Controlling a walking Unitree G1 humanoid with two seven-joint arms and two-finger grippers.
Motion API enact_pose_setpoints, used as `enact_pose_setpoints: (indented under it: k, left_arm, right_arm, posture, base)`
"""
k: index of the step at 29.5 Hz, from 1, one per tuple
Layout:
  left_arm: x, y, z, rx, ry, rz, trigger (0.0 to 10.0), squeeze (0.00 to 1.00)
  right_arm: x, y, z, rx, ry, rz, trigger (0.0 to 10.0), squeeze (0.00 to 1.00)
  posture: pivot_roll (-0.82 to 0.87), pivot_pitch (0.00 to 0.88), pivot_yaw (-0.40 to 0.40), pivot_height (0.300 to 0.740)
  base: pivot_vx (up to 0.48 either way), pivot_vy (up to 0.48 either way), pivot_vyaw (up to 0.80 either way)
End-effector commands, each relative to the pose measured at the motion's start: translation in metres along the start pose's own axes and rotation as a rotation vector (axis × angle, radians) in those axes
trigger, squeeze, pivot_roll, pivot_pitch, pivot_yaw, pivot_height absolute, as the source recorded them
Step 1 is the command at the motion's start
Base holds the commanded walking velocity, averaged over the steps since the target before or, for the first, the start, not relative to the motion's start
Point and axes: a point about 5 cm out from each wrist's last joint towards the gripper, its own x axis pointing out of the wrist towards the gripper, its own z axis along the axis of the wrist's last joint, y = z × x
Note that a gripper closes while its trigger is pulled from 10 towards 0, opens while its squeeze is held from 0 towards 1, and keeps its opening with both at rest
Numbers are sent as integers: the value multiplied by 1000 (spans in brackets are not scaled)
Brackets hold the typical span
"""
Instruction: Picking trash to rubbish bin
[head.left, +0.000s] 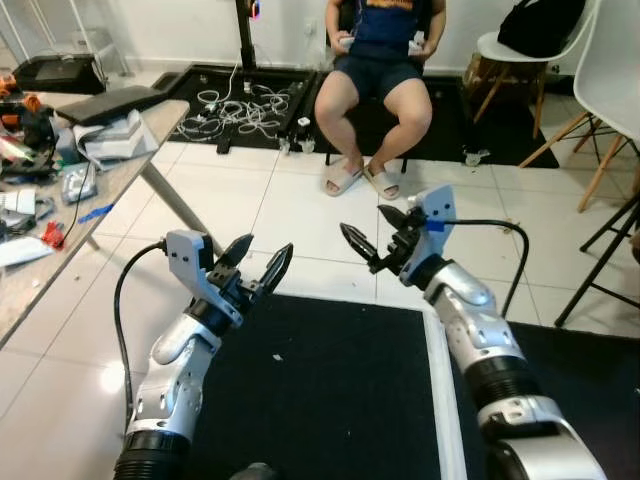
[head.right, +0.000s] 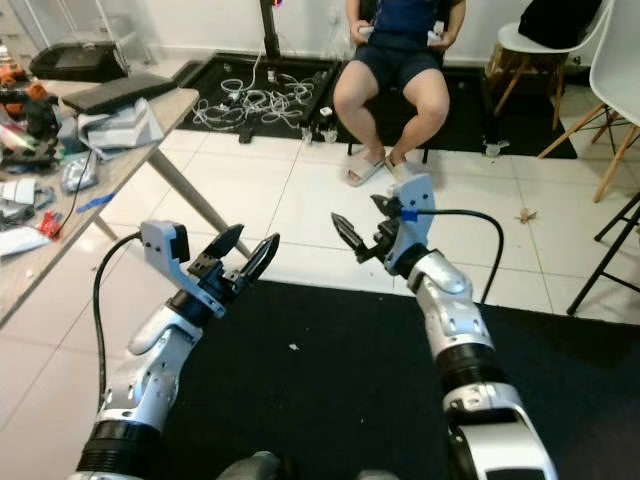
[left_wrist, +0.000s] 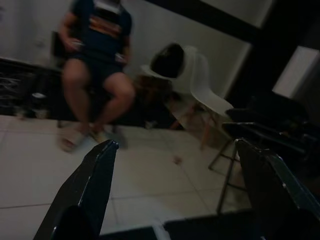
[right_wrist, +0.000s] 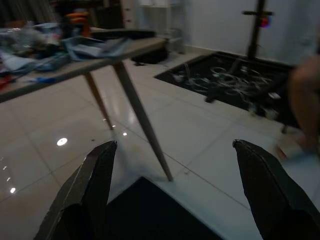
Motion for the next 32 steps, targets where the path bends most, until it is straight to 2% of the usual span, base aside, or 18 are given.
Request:
enact_pose_setpoints:
  k: [1,6,11,13,14,17,21,27,32]
  left_arm:
    - [-4,4,0,15,4,14,10000,0]
    - [-6,12,10,48,-22,50,10000,0]
    - [-10,20,12,90,-43,143,10000,0]
    - [-14,19,14,77,-75,159,10000,0]
    - [-14,19,14,77,-75,159,10000,0]
    - [-22,21,18,44,-125,198,10000,0]
    - [-23,22,19,12,-140,196,10000,0]
    - [-26,24,8,21,-112,242,10000,0]
    - [-23,24,10,48,-110,256,10000,0]
  right_arm:
    - [4,7,5,4,-28,25,10000,0]
    - [5,9,14,3,-67,34,10000,0]
    - [2,10,14,9,-74,27,10000,0]
    - [-2,12,14,75,-92,4,10000,0]
    - [-2,12,14,75,-92,4,10000,0]
    - [-17,20,12,118,-114,-18,10000,0]
    - [-23,22,11,151,-123,-27,10000,0]
    - [-21,21,11,138,-114,-10,10000,0]
    - [-24,24,12,117,-96,1,10000,0]
  posture:
    - [21,0,-21,740]
    - [28,0,-13,740]
    - [42,0,-6,740]
    - [40,0,-1,740]
    - [40,0,-1,740]
    - [14,0,9,740]
    - [5,0,13,740]
    - [12,0,2,740]
    - [7,0,-3,740]
  base:
    - [0,0,794]
    - [0,0,788]
    - [0,0,788]
    - [0,0,781]
    - [0,0,781]
    - [0,0,785]
    - [0,0,784]
    - [0,0,779]
    - [0,0,772]
